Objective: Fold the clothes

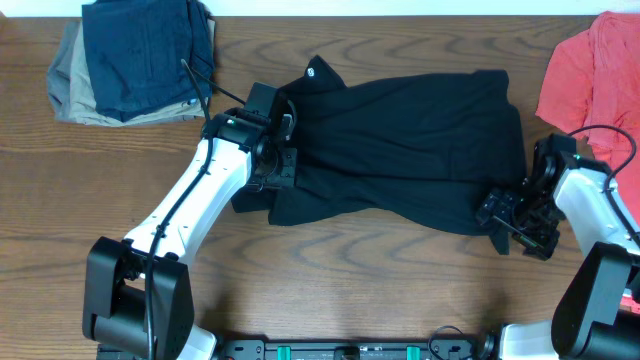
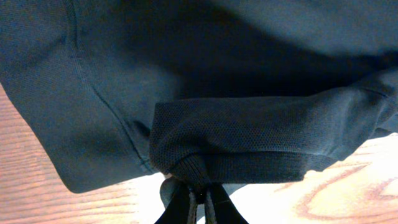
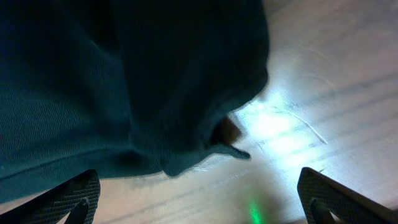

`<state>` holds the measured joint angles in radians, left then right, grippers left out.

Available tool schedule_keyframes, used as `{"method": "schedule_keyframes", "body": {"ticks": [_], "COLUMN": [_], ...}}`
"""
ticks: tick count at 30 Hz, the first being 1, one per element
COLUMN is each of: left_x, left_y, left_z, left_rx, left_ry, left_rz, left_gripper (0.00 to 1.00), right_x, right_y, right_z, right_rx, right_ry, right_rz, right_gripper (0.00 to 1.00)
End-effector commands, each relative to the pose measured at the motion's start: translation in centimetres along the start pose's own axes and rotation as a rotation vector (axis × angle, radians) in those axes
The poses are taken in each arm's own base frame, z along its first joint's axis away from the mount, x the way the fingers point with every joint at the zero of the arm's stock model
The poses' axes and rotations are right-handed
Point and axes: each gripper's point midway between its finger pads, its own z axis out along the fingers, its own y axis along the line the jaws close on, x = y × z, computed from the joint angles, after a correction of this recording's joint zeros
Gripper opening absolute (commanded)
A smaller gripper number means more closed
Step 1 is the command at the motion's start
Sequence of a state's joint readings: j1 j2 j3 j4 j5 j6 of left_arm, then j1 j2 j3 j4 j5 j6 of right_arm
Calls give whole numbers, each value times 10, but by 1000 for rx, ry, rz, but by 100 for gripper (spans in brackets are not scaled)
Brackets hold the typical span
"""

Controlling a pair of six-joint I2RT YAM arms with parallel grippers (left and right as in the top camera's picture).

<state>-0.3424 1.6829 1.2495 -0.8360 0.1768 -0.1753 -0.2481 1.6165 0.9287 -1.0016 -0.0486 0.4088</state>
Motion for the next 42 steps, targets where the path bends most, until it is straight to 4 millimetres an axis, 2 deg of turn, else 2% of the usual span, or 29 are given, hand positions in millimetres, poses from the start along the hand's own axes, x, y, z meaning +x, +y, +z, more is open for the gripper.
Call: {"method": "schedule_keyframes", "body": {"ticks": [1,3,5,7,12,14,18,25,30,35,42], "left_x": [1,1,1,1,1,1,1,15,28,38,59], "left_y": [2,2,2,2,2,2,2,4,2,-7,-19], "left_z": [-3,-3,-3,-3,-3,-3,-3,-12,-33,-59,-77], "left_rx": [-5,-5,-5,-5,-5,-5,-5,-14,-13,3,13], "left_ry": [-2,-2,-2,-2,-2,-3,-3,38,38,-4,6], "left_rz": [2,3,3,3,3,3,3,-14,-27,0,5], "left_gripper": [6,6,6,6,6,6,6,6,6,6,6], "right_x": [5,2,-2,-7,-15,-15,-17,-16,-21,-24,-19], "right_y": [-5,-4,-2,0,3,3,4,-7,-22,-27,-28], "right_z": [11,16,18,18,17,17,17,5,-23,-47,-58], "right_rx": [-12,-21,-30,-39,-53,-53,-55,-37,-29,-26,-18], "right_ry": [-2,-22,-41,-60,-93,-94,-101,-67,-32,-21,2], "right_rz": [16,27,45,54,60,60,59,101,162,138,118], "right_gripper": [99,98,91,79,34,20,3,1,1,1,1]}}
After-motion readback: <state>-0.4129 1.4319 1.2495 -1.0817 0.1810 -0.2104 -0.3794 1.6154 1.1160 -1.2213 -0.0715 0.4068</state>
